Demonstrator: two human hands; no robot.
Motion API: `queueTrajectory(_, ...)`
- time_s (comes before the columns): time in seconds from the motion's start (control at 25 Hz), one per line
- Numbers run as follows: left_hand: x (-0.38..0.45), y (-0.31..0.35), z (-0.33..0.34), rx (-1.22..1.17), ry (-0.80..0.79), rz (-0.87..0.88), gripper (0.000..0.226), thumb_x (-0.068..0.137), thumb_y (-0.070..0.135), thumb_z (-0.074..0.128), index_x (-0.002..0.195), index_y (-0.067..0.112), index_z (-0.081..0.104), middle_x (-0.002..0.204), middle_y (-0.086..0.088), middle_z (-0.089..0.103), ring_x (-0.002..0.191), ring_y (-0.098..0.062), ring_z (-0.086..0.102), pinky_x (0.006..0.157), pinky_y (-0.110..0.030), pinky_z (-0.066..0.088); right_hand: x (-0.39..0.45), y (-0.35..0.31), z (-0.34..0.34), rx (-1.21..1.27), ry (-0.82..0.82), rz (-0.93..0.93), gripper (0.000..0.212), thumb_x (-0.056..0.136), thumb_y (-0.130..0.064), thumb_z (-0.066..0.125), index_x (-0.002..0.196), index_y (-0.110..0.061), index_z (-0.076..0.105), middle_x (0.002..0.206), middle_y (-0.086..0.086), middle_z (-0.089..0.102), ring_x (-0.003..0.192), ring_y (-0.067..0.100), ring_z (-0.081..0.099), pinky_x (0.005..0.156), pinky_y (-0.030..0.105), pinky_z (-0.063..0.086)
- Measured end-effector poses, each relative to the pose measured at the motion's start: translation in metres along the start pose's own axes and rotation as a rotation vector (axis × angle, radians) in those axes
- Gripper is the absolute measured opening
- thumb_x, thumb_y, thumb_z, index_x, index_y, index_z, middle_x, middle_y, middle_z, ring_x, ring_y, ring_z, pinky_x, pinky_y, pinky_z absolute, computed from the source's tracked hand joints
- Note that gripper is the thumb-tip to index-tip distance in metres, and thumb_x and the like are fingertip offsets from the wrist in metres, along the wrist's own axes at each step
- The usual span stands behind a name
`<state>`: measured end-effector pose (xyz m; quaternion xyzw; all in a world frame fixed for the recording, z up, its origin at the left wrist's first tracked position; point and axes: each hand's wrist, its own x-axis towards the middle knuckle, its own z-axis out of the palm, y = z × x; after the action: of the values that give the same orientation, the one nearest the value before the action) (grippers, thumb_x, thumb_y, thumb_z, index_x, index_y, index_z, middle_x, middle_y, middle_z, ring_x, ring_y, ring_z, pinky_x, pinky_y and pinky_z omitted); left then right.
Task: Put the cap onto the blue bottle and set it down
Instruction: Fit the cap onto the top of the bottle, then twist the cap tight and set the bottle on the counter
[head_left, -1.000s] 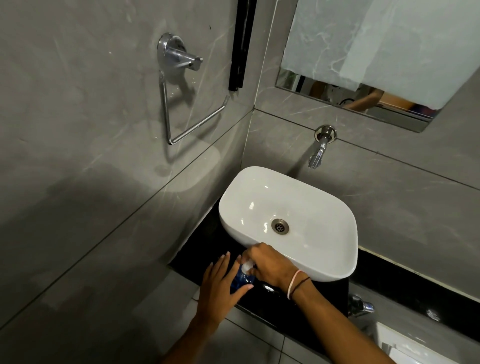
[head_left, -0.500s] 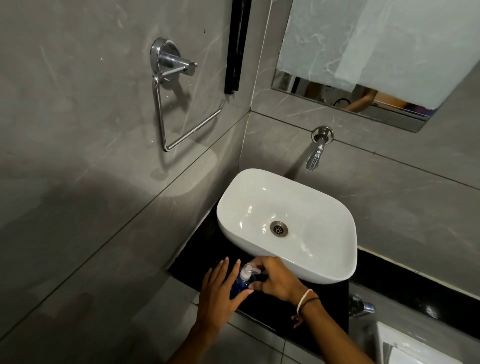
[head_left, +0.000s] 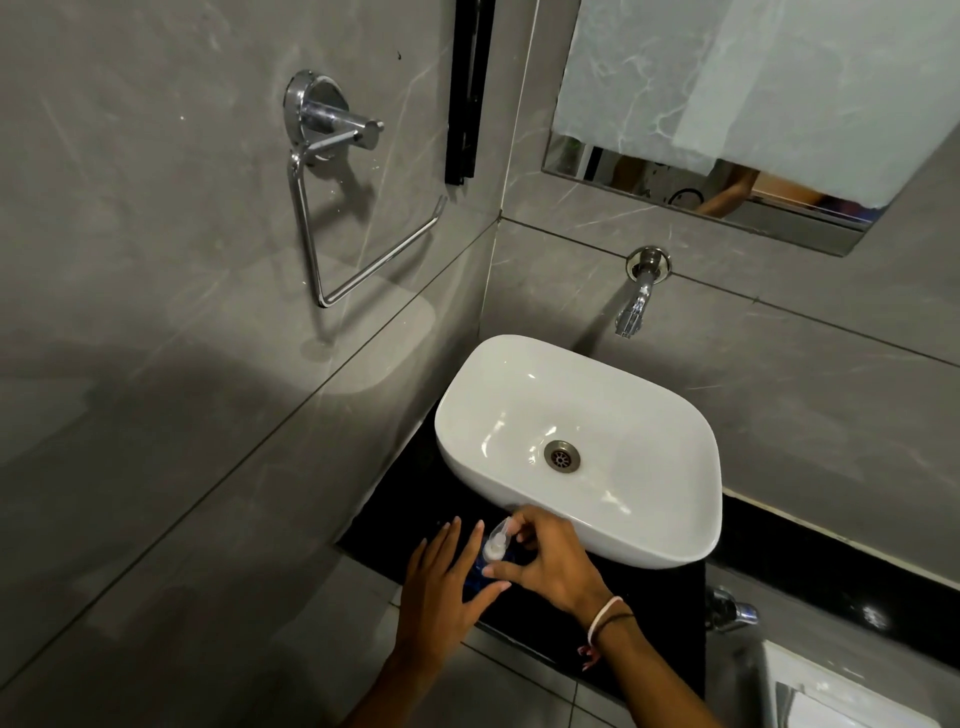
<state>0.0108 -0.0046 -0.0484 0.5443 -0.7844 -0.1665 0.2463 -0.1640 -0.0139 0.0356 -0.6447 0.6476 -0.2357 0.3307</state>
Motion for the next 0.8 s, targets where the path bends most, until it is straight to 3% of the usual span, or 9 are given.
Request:
queueTrajectory(0.08, 0.0, -0.001, 0.0, 0.013, -0.007, 0.0, 0.079, 0.083, 0.074, 0.044, 0.144, 0.024, 0.043, 0.148, -0.009, 0.047, 0.137, -0.027, 0.041, 0.108, -0.051, 0.039, 0.003, 0.002, -0.002, 0.01, -0.079, -0.022, 0.063, 0.065, -0.027, 0.096, 0.121, -0.016, 0.068, 0.114, 0.0, 0.07, 0.105, 0.013, 0.066, 0.097, 0.031, 0.057)
queueTrajectory(0.16, 0.0, -0.001, 0.001, 0.006, 0.0, -0.002, 0.079, 0.083, 0.074, 0.045, 0.144, 0.024, 0.044, 0.147, -0.009, 0.049, 0.136, -0.026, 0.042, 0.108, -0.049, 0.039, 0.005, 0.005, -0.003, 0.039, -0.073, -0.016, 0.04, 0.066, -0.021, 0.095, 0.099, -0.01, 0.075, 0.107, 0.004, 0.073, 0.1, 0.014, 0.069, 0.094, 0.037, 0.058)
queueTrajectory(0.24, 0.0, -0.002, 0.001, -0.003, 0.011, 0.002, 0.079, 0.083, 0.075, 0.047, 0.143, 0.024, 0.044, 0.147, -0.008, 0.049, 0.136, -0.025, 0.042, 0.109, -0.048, 0.039, 0.007, 0.008, -0.005, 0.043, -0.006, 0.013, 0.038, 0.062, -0.023, 0.098, 0.084, -0.006, 0.072, 0.097, 0.008, 0.073, 0.09, 0.014, 0.069, 0.087, 0.038, 0.059)
queueTrajectory(0.36, 0.0, -0.002, 0.002, 0.024, 0.007, 0.022, 0.08, 0.083, 0.076, 0.045, 0.144, 0.024, 0.043, 0.15, -0.006, 0.045, 0.138, -0.024, 0.039, 0.11, -0.047, 0.038, 0.006, 0.006, -0.004, 0.079, -0.059, 0.006, 0.055, 0.066, -0.017, 0.095, 0.115, -0.015, 0.071, 0.112, 0.0, 0.072, 0.103, 0.011, 0.068, 0.092, 0.028, 0.057)
queueTrajectory(0.4, 0.001, -0.002, 0.001, 0.026, 0.008, 0.03, 0.08, 0.083, 0.076, 0.044, 0.144, 0.023, 0.044, 0.15, -0.006, 0.045, 0.138, -0.024, 0.039, 0.11, -0.047, 0.038, 0.007, 0.005, -0.002, 0.066, -0.091, -0.019, 0.05, 0.07, -0.013, 0.093, 0.116, -0.015, 0.072, 0.113, 0.0, 0.073, 0.104, 0.011, 0.069, 0.093, 0.031, 0.058)
queueTrajectory(0.48, 0.003, -0.001, 0.0, 0.014, 0.014, 0.043, 0.081, 0.083, 0.075, 0.046, 0.142, 0.02, 0.046, 0.149, -0.006, 0.046, 0.138, -0.024, 0.04, 0.109, -0.048, 0.039, 0.01, 0.004, 0.001, -0.009, -0.088, -0.057, 0.029, 0.071, -0.017, 0.092, 0.094, -0.012, 0.075, 0.095, -0.001, 0.074, 0.087, 0.012, 0.07, 0.084, 0.041, 0.06)
queueTrajectory(0.56, 0.004, -0.001, -0.001, 0.0, 0.026, 0.058, 0.08, 0.082, 0.072, 0.052, 0.14, 0.017, 0.05, 0.147, -0.006, 0.049, 0.136, -0.024, 0.041, 0.108, -0.048, 0.041, 0.012, 0.002, -0.001, -0.091, -0.045, -0.059, 0.035, 0.066, -0.031, 0.094, 0.087, -0.016, 0.07, 0.085, -0.005, 0.069, 0.078, 0.009, 0.064, 0.077, 0.039, 0.058)
queueTrajectory(0.68, 0.004, 0.0, 0.001, -0.026, 0.046, 0.076, 0.079, 0.083, 0.069, 0.054, 0.139, 0.013, 0.051, 0.146, -0.006, 0.05, 0.136, -0.024, 0.041, 0.108, -0.048, 0.041, 0.013, 0.003, -0.007, -0.106, -0.143, -0.139, 0.046, 0.072, -0.027, 0.091, 0.114, -0.024, 0.071, 0.112, -0.004, 0.07, 0.104, 0.009, 0.066, 0.096, 0.03, 0.056)
queueTrajectory(0.8, 0.003, -0.002, 0.005, -0.055, 0.047, 0.074, 0.08, 0.084, 0.071, 0.049, 0.14, 0.014, 0.048, 0.148, -0.003, 0.046, 0.139, -0.021, 0.037, 0.115, -0.041, 0.033, 0.014, 0.0, -0.007, -0.163, -0.18, -0.213, 0.02, 0.081, -0.02, 0.083, 0.099, -0.02, 0.076, 0.104, 0.0, 0.073, 0.096, 0.013, 0.068, 0.09, 0.036, 0.058)
